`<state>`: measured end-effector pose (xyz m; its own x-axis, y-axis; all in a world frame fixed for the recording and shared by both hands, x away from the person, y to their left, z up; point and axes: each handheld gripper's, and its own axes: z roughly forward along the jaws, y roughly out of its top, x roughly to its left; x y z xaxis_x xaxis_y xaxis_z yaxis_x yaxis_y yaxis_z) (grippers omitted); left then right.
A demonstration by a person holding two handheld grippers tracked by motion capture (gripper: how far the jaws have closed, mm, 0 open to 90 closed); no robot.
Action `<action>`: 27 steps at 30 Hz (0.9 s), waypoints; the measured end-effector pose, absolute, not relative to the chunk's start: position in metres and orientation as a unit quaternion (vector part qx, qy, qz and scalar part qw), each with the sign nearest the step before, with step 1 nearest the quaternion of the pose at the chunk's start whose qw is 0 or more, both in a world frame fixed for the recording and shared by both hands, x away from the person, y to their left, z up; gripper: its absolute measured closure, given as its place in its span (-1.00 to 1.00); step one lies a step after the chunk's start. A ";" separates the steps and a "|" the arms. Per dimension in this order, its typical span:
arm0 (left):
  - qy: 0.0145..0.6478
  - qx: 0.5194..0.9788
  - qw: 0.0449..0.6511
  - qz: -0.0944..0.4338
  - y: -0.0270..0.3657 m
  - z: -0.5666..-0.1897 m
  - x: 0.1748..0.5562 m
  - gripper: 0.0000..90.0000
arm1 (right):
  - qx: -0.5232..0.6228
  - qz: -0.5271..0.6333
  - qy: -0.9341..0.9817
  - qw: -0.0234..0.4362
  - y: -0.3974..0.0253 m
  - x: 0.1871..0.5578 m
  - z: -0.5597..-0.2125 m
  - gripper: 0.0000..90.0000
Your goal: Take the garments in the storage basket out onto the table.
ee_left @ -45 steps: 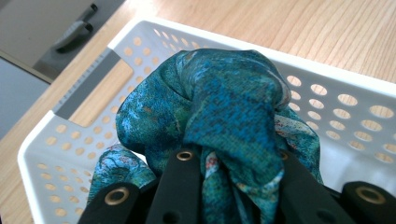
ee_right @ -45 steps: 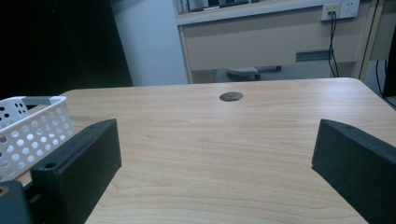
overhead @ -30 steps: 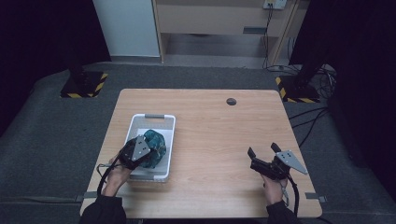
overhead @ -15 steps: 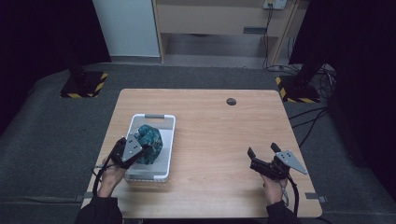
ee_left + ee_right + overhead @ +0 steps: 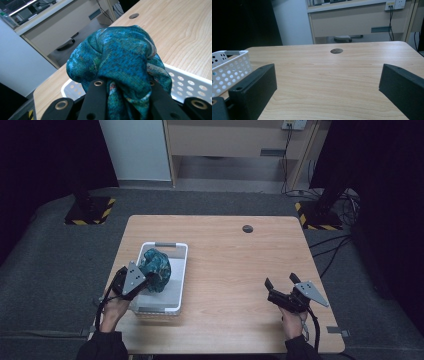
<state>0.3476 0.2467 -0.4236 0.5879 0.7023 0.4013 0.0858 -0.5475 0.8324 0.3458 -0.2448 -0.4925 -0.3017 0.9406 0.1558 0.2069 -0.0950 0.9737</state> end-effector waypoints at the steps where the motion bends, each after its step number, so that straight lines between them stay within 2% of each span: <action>1: 0.249 0.793 0.406 0.381 0.247 -0.423 0.347 0.80 | 0.490 0.555 0.586 0.330 -0.245 0.346 -0.493 -0.97; 27: 0.248 0.758 0.449 0.402 0.254 -0.394 0.332 0.79 | 0.490 0.556 0.584 0.331 -0.245 0.346 -0.492 -0.97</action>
